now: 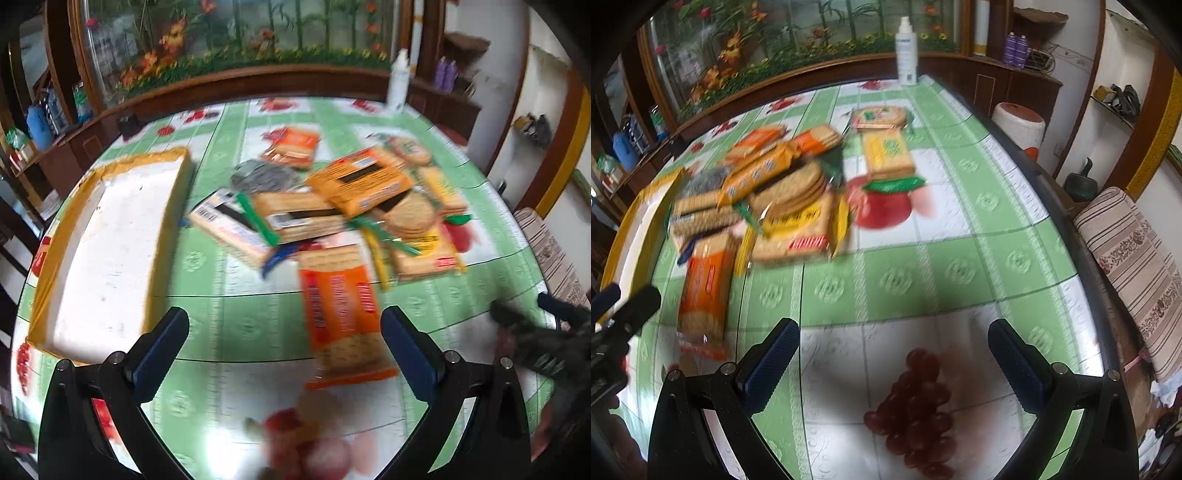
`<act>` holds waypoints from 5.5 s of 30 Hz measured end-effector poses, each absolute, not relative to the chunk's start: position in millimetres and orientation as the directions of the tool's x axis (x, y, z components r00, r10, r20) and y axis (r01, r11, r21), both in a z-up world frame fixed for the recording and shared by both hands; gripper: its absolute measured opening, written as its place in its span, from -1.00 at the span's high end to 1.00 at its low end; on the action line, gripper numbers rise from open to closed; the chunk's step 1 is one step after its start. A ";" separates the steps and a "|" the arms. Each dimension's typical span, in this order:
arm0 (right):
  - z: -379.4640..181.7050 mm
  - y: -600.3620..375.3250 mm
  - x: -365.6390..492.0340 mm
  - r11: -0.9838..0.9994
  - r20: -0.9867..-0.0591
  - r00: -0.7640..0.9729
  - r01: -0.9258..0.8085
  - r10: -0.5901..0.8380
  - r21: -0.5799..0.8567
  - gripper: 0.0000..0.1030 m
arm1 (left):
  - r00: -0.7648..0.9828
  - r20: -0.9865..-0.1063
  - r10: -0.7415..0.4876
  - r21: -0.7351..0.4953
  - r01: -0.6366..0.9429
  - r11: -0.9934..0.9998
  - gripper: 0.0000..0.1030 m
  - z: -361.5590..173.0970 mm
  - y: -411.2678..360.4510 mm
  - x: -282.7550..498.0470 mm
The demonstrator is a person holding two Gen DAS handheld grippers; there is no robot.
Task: Organize snacks
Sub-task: 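Move both grippers over the pile of biscuit packs, then grasp the orange barcode biscuit pack with right gripper while left grasps green-ended cracker pack, then carry both packs over the yellow tray and open both grippers, then withdraw both grippers from the tray back toward the pile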
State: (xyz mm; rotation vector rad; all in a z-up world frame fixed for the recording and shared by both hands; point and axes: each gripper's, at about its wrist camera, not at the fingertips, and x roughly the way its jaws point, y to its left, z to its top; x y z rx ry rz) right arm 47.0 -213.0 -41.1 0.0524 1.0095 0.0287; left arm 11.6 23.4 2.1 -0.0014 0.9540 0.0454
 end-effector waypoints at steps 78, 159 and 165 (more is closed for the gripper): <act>-7.1 -172.2 177.5 0.948 -0.958 0.220 -0.299 0.182 0.112 -0.44 | 0.182 -0.944 -0.277 -0.260 0.110 0.959 0.29 -3.3 6.8 147.3; -33.6 192.6 202.2 0.545 -0.908 0.345 -0.821 0.239 -0.168 -0.48 | 0.238 -0.962 -0.130 -0.182 -0.214 0.960 0.11 -30.1 309.7 208.0; -37.8 200.4 211.4 0.509 -0.882 0.421 -0.818 0.213 -0.267 -0.65 | 0.183 -0.974 -0.131 -0.168 -0.204 0.965 0.10 -35.2 305.5 216.6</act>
